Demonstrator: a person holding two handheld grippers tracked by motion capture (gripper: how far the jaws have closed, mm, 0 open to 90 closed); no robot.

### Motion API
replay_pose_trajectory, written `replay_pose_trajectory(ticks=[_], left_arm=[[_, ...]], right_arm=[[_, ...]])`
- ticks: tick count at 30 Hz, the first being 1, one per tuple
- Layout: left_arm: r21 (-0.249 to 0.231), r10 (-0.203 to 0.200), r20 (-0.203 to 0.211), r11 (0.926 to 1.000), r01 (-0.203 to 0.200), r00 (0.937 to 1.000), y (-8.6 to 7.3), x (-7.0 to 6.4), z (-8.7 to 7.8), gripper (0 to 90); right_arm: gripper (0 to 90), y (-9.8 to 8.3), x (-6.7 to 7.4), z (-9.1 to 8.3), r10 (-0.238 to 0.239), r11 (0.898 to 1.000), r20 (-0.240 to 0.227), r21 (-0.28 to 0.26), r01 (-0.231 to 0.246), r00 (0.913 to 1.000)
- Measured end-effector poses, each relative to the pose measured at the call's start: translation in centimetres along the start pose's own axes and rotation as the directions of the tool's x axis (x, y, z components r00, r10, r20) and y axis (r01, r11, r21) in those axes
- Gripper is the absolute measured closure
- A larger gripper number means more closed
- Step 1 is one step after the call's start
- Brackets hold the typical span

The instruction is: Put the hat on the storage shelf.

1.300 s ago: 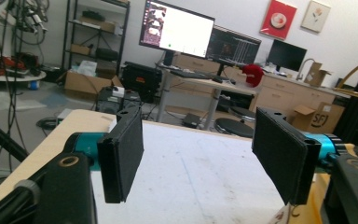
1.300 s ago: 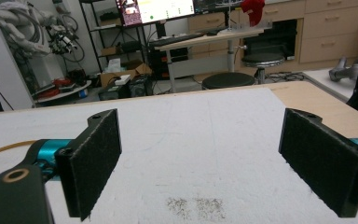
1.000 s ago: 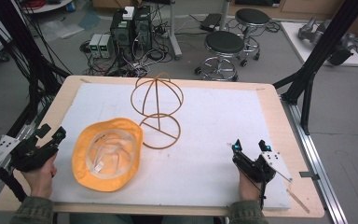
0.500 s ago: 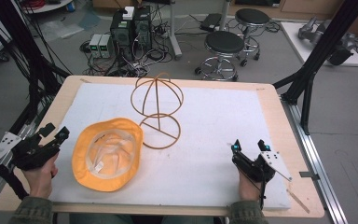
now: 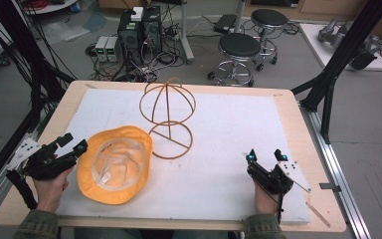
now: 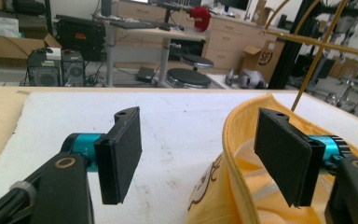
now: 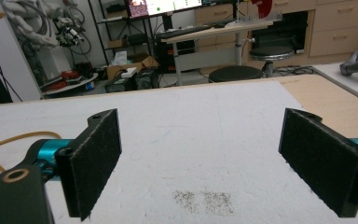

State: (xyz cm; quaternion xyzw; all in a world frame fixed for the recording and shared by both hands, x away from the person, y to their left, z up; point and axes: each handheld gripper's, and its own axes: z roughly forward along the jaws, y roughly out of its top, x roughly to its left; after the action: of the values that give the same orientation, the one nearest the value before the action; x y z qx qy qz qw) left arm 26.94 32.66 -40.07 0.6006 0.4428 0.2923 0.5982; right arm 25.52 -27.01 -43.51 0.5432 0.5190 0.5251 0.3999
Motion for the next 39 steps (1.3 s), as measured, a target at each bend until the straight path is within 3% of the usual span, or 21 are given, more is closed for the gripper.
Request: replay_pose_trajectory(ticks=[11, 15, 25, 33, 39], left_arm=[[0.088, -0.012, 0.011, 0.9960, 0.011, 0.9999, 0.0, -0.7, 0.8, 32.2], [0.145, -0.012, 0.004, 0.9893, 0.011, 0.9999, -0.2, -0.7, 1.3, 32.2], [0.201, -0.019, -0.026, 0.9792, 0.024, 0.9995, -0.8, -0.4, 1.7, 33.9], [0.206, -0.037, -0.005, 0.9779, 0.037, 0.9993, -0.9, -0.2, 1.7, 45.7], [0.211, -0.039, -0.028, 0.9765, 0.044, 0.9988, -1.0, -0.2, 1.8, 61.4]], right_arm=[[11.9, 0.0, -0.1, 0.1, -0.002, 1.000, -0.003, 0.005, 0.002, 1.0000], [11.9, 0.0, -0.1, 0.1, 0.001, 1.000, -0.002, 0.008, -0.001, 1.0000], [11.9, -0.1, -0.1, 0.1, 0.004, 1.000, -0.010, 0.006, -0.004, 0.9999], [11.9, -0.1, -0.1, 0.1, 0.013, 1.000, -0.014, 0.016, -0.013, 0.9998], [11.9, -0.1, -0.2, 0.1, 0.020, 1.000, -0.017, 0.011, -0.019, 0.9997]])
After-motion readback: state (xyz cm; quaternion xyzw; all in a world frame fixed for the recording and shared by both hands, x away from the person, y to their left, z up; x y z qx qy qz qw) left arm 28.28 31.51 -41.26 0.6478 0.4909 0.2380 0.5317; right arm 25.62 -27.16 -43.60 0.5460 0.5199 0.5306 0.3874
